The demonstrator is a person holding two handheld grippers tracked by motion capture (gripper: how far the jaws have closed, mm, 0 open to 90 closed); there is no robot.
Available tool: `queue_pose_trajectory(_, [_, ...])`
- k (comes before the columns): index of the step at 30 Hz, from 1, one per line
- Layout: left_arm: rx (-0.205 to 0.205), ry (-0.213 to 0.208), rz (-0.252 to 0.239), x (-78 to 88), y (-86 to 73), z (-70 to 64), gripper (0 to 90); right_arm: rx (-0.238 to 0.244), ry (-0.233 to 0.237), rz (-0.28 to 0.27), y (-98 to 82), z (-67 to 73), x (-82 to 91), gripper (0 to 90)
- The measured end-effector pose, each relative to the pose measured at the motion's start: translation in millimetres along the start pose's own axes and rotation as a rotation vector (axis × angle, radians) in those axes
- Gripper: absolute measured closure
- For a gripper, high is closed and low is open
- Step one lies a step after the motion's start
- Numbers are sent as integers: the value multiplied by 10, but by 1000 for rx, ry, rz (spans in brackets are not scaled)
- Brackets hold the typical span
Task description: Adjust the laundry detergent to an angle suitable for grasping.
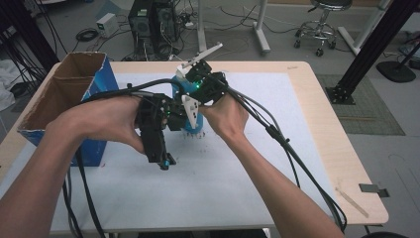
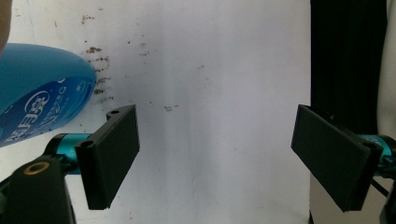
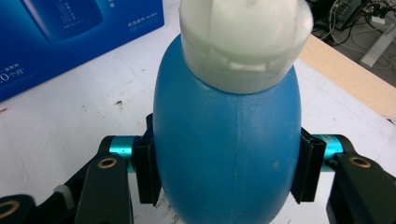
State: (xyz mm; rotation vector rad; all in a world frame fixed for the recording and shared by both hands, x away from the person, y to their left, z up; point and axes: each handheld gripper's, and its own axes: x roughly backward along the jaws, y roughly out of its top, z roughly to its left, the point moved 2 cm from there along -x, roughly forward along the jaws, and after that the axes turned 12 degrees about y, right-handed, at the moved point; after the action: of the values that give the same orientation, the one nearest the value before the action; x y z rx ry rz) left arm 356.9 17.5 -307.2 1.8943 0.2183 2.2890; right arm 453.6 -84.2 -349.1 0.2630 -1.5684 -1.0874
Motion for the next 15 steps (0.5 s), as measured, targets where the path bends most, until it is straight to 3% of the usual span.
queue_pose_trajectory(6, [3, 0, -1, 6, -16, 4, 154, -5, 26, -14, 10, -3, 20, 404])
queue_pose_trajectory(15, [8, 3, -2, 16, -37, 3, 154, 20, 26, -22, 11, -33, 134, 405])
